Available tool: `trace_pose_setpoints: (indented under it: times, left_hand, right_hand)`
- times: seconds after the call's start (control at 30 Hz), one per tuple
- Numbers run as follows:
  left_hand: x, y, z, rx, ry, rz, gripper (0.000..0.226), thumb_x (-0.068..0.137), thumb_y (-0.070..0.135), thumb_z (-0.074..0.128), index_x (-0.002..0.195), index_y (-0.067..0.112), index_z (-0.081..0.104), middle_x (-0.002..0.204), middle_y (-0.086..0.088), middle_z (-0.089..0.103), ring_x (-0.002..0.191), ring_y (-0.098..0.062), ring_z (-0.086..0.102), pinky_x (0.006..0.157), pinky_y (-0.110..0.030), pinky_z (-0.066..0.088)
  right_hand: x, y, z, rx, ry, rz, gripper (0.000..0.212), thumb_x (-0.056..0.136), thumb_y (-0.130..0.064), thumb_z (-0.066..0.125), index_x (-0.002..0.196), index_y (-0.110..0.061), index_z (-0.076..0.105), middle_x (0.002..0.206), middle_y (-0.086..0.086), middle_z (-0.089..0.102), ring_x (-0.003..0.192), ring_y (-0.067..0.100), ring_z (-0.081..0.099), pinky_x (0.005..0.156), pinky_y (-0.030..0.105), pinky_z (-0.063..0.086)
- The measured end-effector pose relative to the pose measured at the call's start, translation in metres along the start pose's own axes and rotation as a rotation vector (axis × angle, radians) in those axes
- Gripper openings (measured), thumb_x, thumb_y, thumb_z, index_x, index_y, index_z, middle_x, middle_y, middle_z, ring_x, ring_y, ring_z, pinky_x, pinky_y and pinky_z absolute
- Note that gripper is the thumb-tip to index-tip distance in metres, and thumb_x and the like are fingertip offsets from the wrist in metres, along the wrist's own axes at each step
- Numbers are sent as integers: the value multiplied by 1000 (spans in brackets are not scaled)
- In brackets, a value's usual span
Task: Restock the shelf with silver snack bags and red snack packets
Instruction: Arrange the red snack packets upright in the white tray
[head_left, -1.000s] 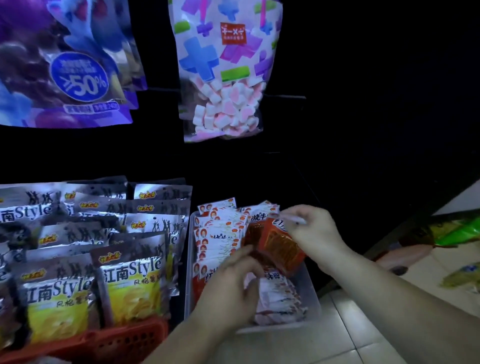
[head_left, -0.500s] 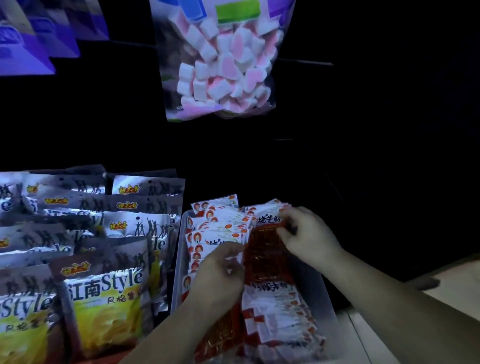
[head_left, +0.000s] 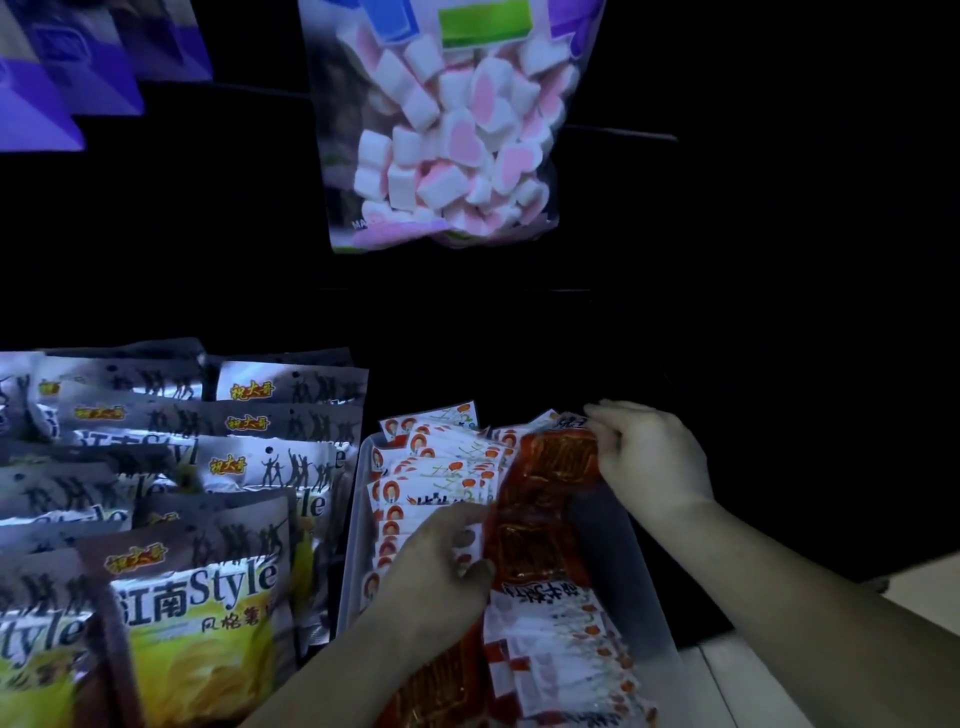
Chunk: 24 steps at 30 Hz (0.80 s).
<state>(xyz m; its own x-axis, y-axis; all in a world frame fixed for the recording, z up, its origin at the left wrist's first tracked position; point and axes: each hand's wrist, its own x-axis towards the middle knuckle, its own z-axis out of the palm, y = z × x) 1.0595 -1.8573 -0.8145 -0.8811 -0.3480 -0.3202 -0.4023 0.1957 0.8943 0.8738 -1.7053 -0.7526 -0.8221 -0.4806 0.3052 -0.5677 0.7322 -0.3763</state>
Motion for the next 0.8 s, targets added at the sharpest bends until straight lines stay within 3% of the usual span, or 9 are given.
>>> trace_pose_setpoints:
  times: [0.1, 0.23, 0.33, 0.4, 0.5, 0.57, 0.63, 0.7, 0.8]
  left_hand:
    - [-14, 17, -5, -23, 90, 91, 36, 99, 19, 62, 123, 44, 55, 122, 14, 59, 107, -13, 64, 88, -37, 60]
    - [-42, 60, -12, -207, 174, 284, 23, 94, 19, 72, 104, 29, 53, 115, 38, 57, 84, 14, 60, 68, -9, 52]
    - [-68, 90, -16, -344, 95, 303, 30, 91, 5, 74, 86, 25, 52, 82, 12, 64, 74, -6, 60, 62, -22, 49]
    - [-86, 104, -20, -470, 152, 283, 29, 90, 3, 75, 85, 19, 51, 72, -3, 60, 70, -19, 55, 62, -32, 46]
    - [-109, 115, -27, -627, 237, 258, 27, 91, 8, 74, 94, 24, 53, 88, -10, 70, 74, -24, 59, 65, -41, 48]
    - [-124, 120, -31, -607, 226, 263, 31, 96, 16, 70, 112, 36, 55, 108, 2, 73, 91, -22, 71, 79, -51, 58]
    - [-138, 123, -34, -542, 177, 288, 54, 99, 21, 65, 140, 47, 42, 115, 15, 73, 102, -12, 72, 89, -49, 59]
    - [-152, 124, -32, -554, 101, 245, 73, 99, 19, 65, 149, 56, 27, 107, 27, 70, 98, -10, 73, 80, -45, 62]
    - [-164, 124, -28, -630, 1, 213, 93, 95, -1, 66, 151, 58, 20, 106, 25, 69, 80, -21, 73, 56, -41, 61]
  right_hand:
    - [-7, -10, -27, 240, -48, 34, 23, 94, -9, 68, 92, -30, 78, 89, -14, 76, 90, 7, 72, 80, 28, 58]
    - [-25, -42, -84, 414, -364, -17, 19, 96, -10, 69, 88, -26, 75, 83, -15, 74, 81, 0, 70, 70, 17, 52]
    - [-46, -70, -122, 703, -372, 120, 12, 95, -12, 70, 105, -18, 75, 91, -1, 79, 87, 14, 75, 71, 25, 59]
    - [-60, -82, -133, 839, -259, 271, 37, 89, -25, 78, 124, -27, 66, 97, 5, 77, 92, 25, 75, 79, 44, 62]
    - [-86, -101, -146, 912, -342, 376, 67, 80, -24, 84, 137, -41, 54, 103, 3, 77, 95, 22, 76, 84, 48, 62]
    - [-105, -116, -154, 950, -433, 369, 61, 91, -5, 72, 131, -47, 53, 102, 2, 79, 93, 21, 77, 76, 42, 63]
    - [-120, -127, -159, 931, -414, 337, 61, 98, 0, 62, 127, -52, 50, 100, -1, 79, 91, 20, 77, 69, 35, 62]
    - [-131, -127, -158, 887, -336, 339, 66, 100, -3, 61, 134, -56, 44, 103, -5, 78, 86, 22, 77, 62, 36, 61]
    - [-139, -127, -156, 895, -282, 368, 64, 101, -4, 59, 143, -50, 47, 106, -7, 76, 74, 26, 73, 51, 37, 57]
